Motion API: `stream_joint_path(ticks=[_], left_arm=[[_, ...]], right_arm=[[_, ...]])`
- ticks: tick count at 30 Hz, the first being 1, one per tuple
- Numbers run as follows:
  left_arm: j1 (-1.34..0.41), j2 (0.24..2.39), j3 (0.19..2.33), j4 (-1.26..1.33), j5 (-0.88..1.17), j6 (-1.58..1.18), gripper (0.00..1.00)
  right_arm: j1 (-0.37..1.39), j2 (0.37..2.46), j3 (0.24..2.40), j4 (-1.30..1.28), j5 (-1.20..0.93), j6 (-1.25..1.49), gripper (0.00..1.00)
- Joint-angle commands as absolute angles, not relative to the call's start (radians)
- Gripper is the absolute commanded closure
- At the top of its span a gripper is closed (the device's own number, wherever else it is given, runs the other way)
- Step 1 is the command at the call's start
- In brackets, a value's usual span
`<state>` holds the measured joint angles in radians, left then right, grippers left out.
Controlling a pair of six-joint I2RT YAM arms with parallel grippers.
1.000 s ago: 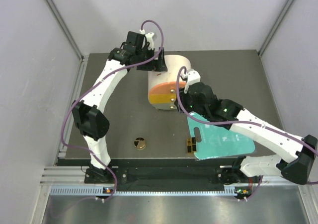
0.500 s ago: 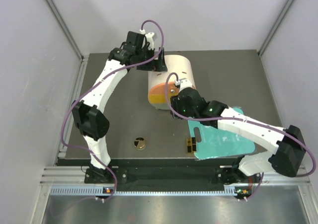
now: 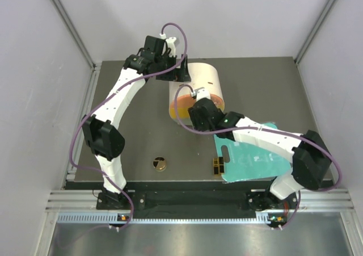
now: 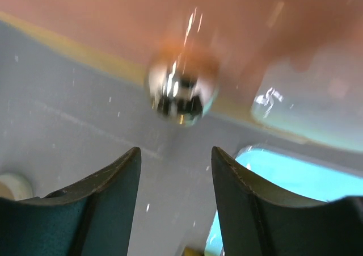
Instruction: Organize the makeup
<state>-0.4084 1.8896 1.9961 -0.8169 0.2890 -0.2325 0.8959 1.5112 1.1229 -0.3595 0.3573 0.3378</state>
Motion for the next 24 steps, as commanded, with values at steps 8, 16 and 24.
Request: stream_joint_path(ticks=[8,16,24], left_arm=[[-0.414,1.928,2.005,-0.907,0.227,-0.183,0.01],[-0.414,1.936,2.009,-0.908,0.227,-0.183,0.01],[-0.414,1.94,2.011,-0.913,0.224,-0.176,0.01]], right_arm=[[0.842,1.578,1.259,-0.239,0.419,0.204,0.48],[0.824,1.618,1.279,-0.219,0.406,0.206,0.48],[0.821,1.637,1.299,-0.206,0.442,0.238,0.55]])
